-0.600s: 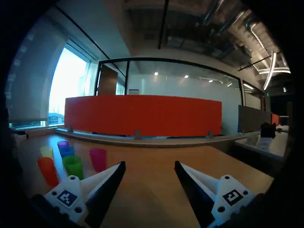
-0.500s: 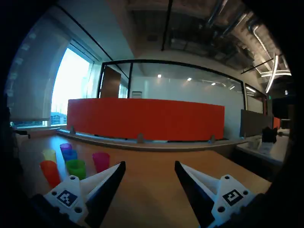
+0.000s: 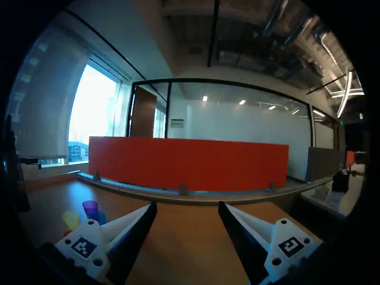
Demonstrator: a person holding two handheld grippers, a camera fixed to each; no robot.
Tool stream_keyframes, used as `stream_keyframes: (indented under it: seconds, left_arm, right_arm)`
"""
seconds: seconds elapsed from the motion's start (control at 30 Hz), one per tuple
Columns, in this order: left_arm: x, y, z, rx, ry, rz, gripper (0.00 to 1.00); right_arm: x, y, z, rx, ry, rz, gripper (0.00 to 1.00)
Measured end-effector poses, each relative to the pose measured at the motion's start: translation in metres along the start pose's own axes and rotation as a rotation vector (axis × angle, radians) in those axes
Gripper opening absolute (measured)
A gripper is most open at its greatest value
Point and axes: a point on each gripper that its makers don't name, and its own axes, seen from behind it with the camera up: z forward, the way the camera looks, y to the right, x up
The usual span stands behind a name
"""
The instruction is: Pour water
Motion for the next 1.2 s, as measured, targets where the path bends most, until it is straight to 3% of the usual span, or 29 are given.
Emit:
stream_keyframes:
  seconds: [0.2, 0.6, 0.9, 1.2]
  left_arm:
    - [0.025, 0.008, 0.005, -0.04, -0.001, 0.001, 1.0]
    - [0.037, 0.021, 0.016, -0.131, -0.043, -0.023, 1.0]
    - [0.039, 0.036, 0.025, -0.264, -0.082, -0.045, 1.0]
    - [0.034, 0.057, 0.034, -0.414, -0.132, 0.0, 1.0]
  right_arm:
    - [0.027, -0.001, 0.005, 0.011, 0.008, 0.02, 1.0]
    - [0.038, -0.021, 0.011, 0.094, -0.02, 0.066, 1.0]
    - [0.049, -0.056, 0.015, 0.249, -0.051, 0.045, 1.0]
    - [0.04, -0.098, 0.02, 0.403, -0.14, 0.011, 1.0]
